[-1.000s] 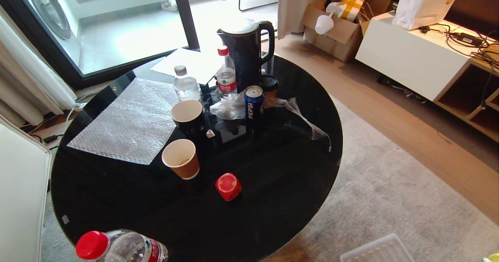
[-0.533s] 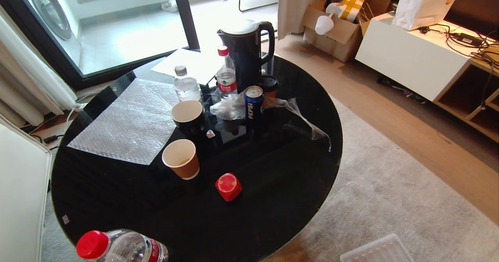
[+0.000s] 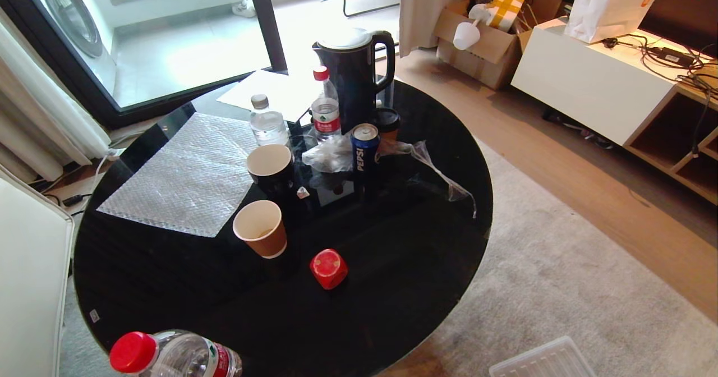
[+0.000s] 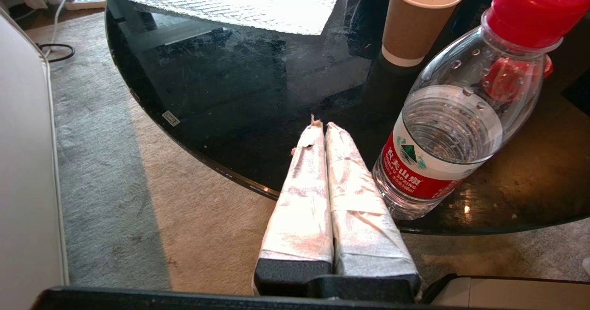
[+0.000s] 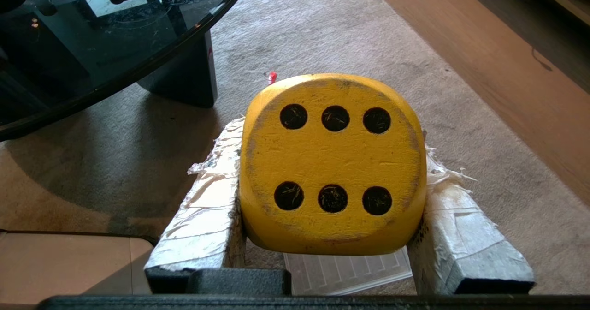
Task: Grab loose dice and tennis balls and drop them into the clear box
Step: Put the toys in the box
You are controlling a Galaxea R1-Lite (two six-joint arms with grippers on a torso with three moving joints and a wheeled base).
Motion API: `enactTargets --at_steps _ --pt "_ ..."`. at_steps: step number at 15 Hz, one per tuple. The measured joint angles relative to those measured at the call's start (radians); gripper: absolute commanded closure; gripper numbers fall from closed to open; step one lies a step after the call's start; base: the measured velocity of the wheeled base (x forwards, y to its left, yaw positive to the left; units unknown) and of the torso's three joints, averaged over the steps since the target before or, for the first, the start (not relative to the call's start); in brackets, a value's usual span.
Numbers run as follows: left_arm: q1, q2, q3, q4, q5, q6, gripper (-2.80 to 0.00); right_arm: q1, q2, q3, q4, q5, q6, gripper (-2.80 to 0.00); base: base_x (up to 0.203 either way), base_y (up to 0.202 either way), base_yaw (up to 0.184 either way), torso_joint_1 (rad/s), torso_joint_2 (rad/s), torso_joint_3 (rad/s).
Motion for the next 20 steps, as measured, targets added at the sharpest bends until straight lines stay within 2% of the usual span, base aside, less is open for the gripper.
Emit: enactTargets --at_steps 20 --pt "0.000 0.000 0.000 0.000 -0.001 0.000 0.00 0.000 0.000 0.026 -0.073 -0.003 0.010 0.00 0.000 0.000 0.000 0.000 0.00 0.000"
